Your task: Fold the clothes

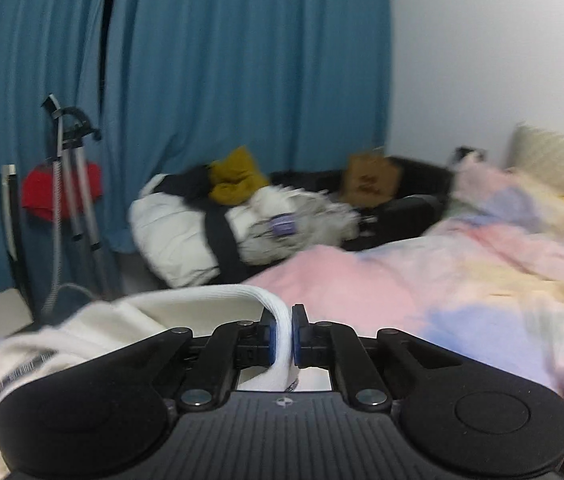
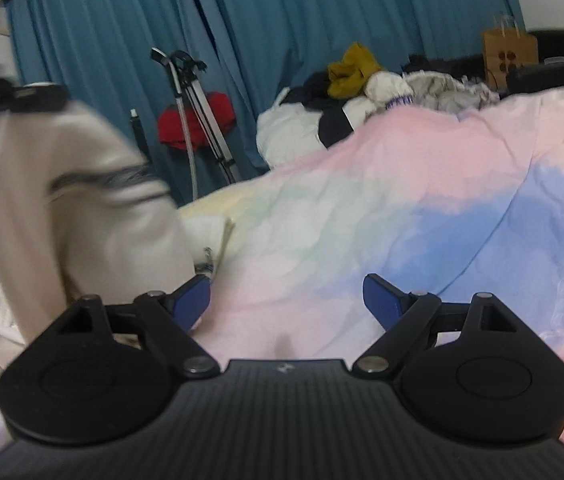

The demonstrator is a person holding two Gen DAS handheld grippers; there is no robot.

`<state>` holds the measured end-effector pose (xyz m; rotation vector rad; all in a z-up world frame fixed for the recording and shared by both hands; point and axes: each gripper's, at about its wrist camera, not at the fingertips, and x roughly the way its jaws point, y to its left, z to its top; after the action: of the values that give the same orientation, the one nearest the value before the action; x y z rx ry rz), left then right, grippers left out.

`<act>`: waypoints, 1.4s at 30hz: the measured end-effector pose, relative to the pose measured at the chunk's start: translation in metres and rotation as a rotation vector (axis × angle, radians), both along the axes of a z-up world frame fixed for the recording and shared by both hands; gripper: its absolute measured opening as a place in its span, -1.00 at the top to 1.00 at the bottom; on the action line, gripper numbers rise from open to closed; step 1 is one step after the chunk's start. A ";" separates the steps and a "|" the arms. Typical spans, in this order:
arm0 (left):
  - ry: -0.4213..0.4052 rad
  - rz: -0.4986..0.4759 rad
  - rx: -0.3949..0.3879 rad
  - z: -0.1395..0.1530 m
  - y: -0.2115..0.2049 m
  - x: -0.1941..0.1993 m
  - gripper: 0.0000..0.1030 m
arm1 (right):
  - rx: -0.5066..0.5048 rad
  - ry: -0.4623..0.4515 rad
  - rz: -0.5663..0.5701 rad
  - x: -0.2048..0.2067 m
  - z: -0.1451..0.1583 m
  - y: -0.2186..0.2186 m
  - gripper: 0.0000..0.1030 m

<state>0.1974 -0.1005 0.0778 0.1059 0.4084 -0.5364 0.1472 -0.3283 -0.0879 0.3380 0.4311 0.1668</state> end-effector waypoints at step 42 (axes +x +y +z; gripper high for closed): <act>0.282 -0.068 -0.394 -0.179 0.118 -0.035 0.93 | -0.067 0.180 0.093 0.185 0.121 0.161 0.88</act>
<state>0.1623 0.0175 -0.1013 -0.3394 0.5675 -0.6922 0.3324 -0.1669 0.0329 0.2677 0.6298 0.2129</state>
